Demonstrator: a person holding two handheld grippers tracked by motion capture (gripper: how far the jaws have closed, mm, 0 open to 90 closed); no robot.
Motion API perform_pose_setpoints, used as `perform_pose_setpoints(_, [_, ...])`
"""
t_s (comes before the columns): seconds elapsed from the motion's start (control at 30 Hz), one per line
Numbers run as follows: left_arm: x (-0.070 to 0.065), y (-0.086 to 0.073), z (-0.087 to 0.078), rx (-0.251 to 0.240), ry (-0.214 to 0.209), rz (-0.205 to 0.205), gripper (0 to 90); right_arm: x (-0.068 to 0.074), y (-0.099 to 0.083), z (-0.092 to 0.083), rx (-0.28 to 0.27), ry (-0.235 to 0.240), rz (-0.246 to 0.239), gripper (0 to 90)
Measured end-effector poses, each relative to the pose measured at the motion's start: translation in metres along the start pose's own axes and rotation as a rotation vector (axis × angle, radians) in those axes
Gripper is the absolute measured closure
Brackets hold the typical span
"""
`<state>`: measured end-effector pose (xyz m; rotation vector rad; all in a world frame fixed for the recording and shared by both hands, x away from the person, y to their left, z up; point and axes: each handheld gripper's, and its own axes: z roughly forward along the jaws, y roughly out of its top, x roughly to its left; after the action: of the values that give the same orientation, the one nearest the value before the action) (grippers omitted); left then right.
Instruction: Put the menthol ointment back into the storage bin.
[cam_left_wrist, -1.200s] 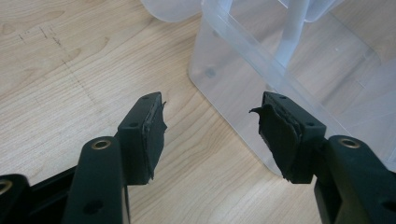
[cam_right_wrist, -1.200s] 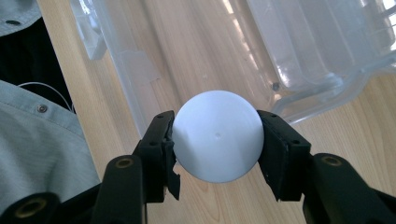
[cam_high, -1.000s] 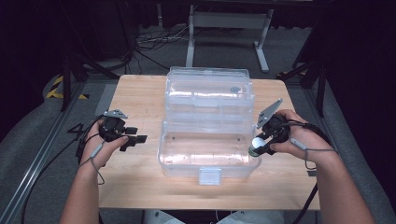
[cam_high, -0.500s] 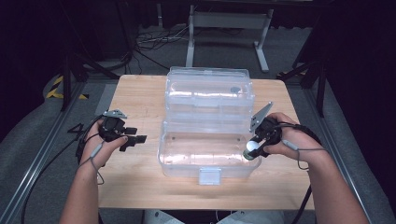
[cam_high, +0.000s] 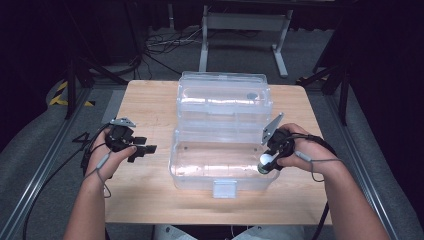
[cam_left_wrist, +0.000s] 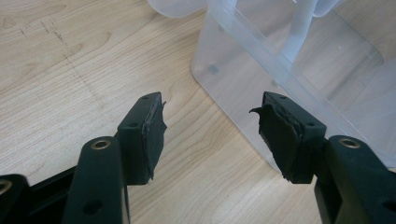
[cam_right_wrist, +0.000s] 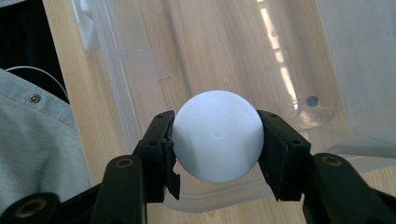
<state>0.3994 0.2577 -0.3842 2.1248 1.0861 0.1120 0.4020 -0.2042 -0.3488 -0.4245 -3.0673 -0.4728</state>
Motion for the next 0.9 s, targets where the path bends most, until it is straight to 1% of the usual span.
perform_pose_setpoints(0.03, [0.000,0.000,0.000,0.000,0.000,-0.001,41.1,-0.001,0.000,0.002,0.001,0.002,-0.005,50.4])
perform_pose_setpoints(0.13, [0.000,-0.001,0.000,0.000,0.000,-0.009,41.1,-0.001,0.001,0.005,0.009,0.004,-0.001,50.4])
perform_pose_setpoints(0.9, [0.004,-0.002,0.002,0.011,-0.002,-0.014,40.2,-0.006,0.005,0.032,0.050,0.029,-0.004,50.4])
